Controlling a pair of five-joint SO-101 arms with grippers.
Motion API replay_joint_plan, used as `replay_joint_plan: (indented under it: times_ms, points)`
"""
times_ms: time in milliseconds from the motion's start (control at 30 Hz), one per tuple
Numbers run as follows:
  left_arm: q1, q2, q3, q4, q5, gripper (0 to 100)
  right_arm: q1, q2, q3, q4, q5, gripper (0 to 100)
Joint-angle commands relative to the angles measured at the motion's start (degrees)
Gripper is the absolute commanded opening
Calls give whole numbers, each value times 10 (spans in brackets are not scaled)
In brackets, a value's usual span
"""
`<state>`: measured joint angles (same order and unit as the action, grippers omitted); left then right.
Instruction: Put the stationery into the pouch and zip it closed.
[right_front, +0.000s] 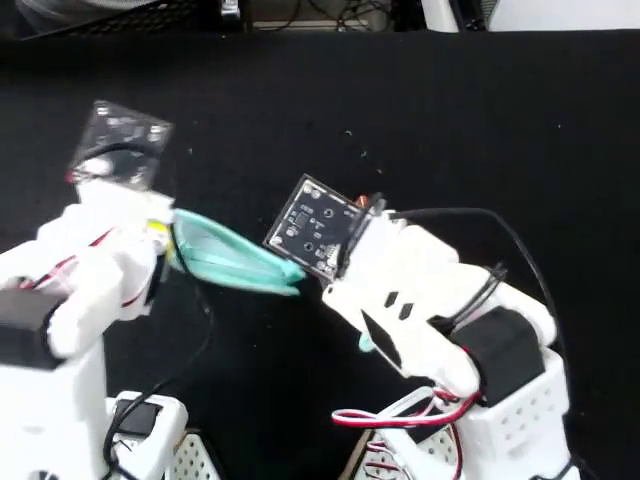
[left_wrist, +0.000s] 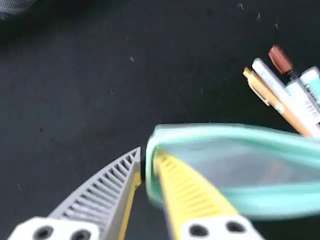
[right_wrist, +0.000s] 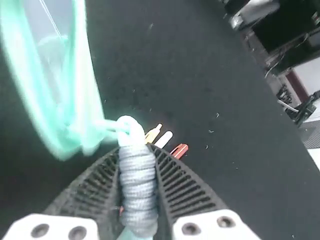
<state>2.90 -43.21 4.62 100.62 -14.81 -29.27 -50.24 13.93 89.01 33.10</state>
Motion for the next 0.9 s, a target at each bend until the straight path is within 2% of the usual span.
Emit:
replay_joint_plan:
  times_ms: [0,200,367,633,800,867]
  points:
    - [9,5,-4,1,0,182,-6,-9,16,0,-2,12]
    - [9,6,-2,-16,-1,140,-8,-9,22,-3,-2,12]
    - [9,-2,-8,-15,-1,30,-5,-10,21,-4,-2,12]
    - [9,-8,-36,3,3,29,-5,-10,4,-19,-16,12]
    - [9,-59,51,3,-3,29,4,-6,-20,-18,-25,12]
    - [10,-78,107,2,-27,30,13,-3,-9,-28,-23,12]
